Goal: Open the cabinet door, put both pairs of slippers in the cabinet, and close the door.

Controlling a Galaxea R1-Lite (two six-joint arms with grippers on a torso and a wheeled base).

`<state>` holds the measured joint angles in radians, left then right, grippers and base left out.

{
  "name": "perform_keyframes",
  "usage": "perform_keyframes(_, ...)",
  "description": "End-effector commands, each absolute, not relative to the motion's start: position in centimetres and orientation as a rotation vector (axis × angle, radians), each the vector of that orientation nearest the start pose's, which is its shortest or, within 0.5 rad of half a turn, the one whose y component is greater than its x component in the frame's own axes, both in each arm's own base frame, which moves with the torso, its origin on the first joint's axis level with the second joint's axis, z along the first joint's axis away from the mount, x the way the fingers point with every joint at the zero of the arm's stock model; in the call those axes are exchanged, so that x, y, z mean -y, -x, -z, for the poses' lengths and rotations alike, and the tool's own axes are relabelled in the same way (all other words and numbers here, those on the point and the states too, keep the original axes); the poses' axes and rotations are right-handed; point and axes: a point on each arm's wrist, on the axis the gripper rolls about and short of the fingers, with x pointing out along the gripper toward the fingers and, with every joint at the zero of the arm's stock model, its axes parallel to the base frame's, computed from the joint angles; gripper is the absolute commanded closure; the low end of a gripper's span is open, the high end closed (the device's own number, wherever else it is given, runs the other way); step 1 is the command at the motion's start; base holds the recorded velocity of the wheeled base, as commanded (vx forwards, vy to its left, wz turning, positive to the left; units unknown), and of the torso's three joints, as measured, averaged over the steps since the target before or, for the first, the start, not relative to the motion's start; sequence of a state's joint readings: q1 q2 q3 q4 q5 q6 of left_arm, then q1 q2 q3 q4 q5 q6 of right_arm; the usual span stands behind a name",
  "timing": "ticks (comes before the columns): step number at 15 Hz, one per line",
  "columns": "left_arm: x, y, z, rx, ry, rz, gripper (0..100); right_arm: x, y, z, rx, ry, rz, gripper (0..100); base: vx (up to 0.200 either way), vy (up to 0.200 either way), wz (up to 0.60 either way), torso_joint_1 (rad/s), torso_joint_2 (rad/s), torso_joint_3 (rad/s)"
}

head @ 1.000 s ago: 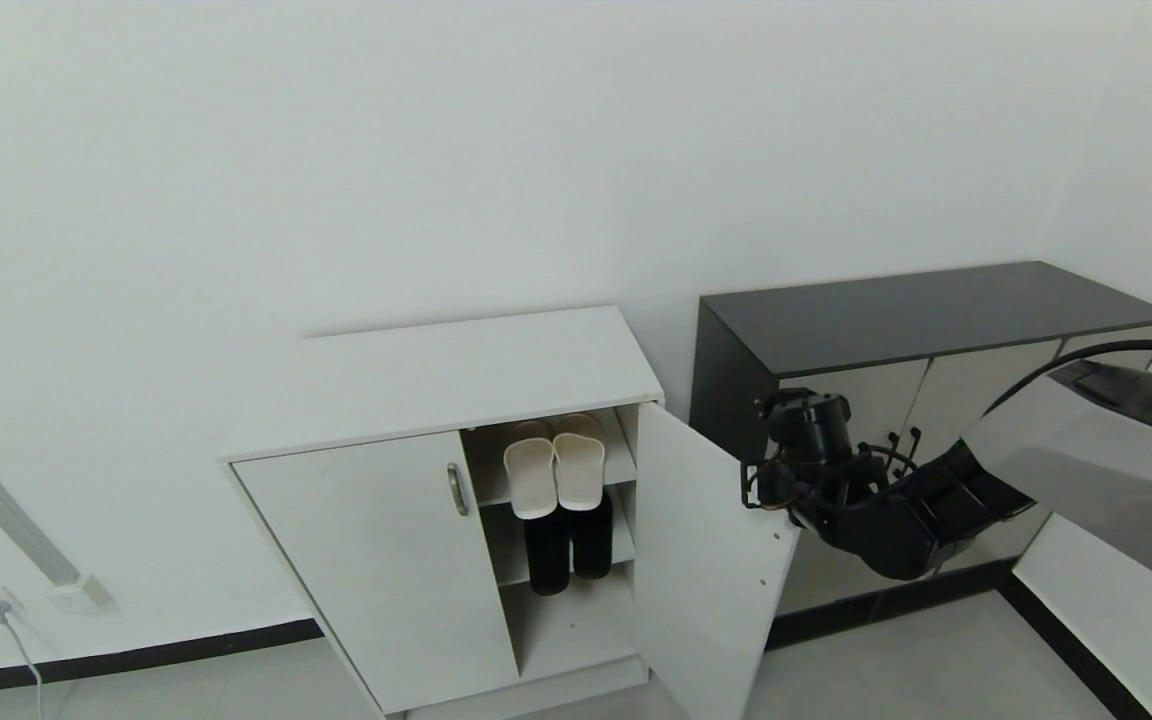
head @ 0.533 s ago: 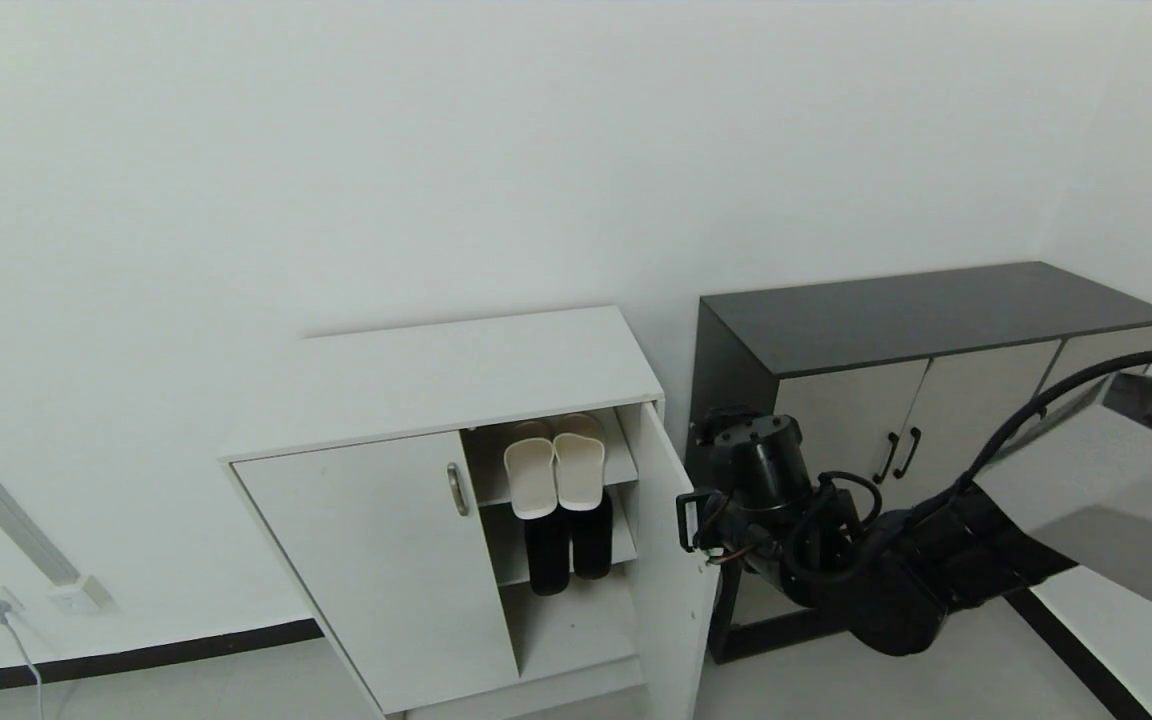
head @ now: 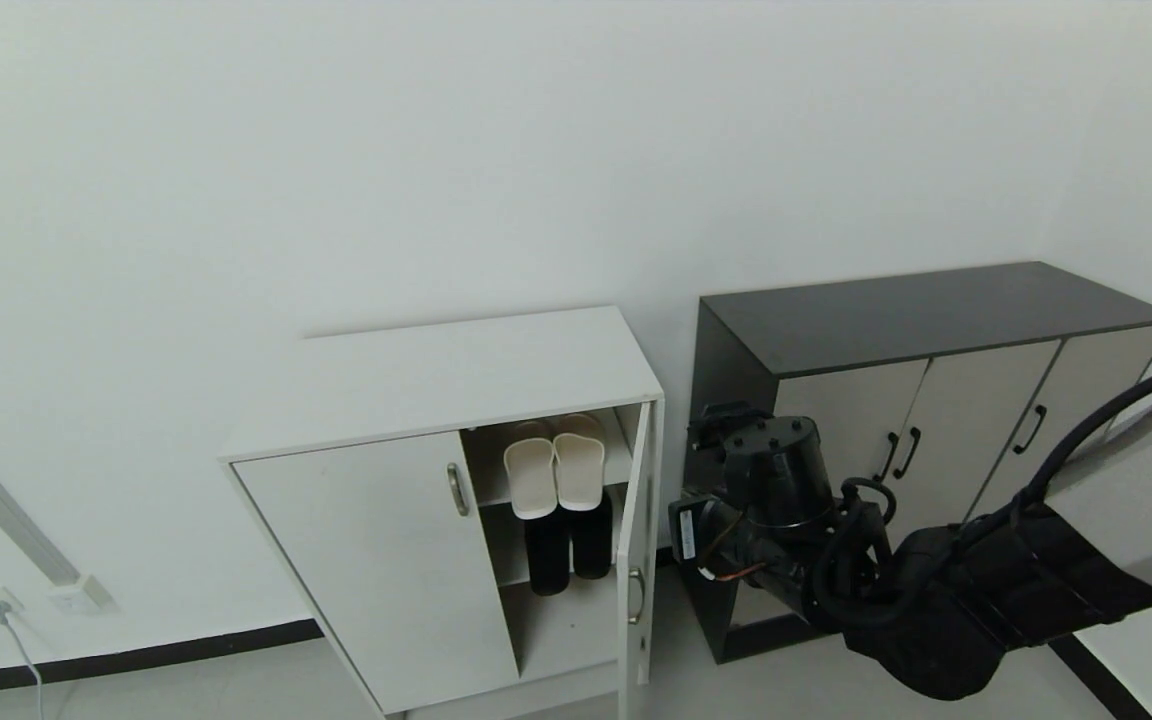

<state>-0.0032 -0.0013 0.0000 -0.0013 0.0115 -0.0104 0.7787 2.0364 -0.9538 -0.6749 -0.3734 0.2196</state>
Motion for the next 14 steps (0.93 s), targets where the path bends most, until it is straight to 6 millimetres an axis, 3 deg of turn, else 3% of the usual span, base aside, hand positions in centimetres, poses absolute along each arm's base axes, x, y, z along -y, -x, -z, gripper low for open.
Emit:
perform_keyframes(1, 0.0, 2.3, -7.6, 0.002, 0.011, -0.009, 100, -25.8, -27.3, -11.0, -0.384, 0.009, -0.360, 100, 0.000, 0.000, 0.00, 0.000, 0.00, 0.000)
perform_keyframes(5, 0.0, 2.3, -7.6, 0.002, 0.012, -0.009, 100, -26.1, -27.1, -10.5, -0.394, 0.037, -0.371, 100, 0.000, 0.000, 0.00, 0.000, 0.00, 0.000)
perform_keyframes(11, 0.0, 2.3, -7.6, 0.002, 0.012, -0.009, 100, -26.0, -27.0, -9.8, -0.416, 0.044, -0.391, 100, 0.000, 0.000, 0.60, 0.002, 0.00, 0.001)
perform_keyframes(14, 0.0, 2.3, -7.6, 0.002, 0.012, -0.009, 100, -25.8, -27.3, -9.7, -0.408, 0.039, -0.383, 100, 0.000, 0.000, 0.00, 0.000, 0.00, 0.000)
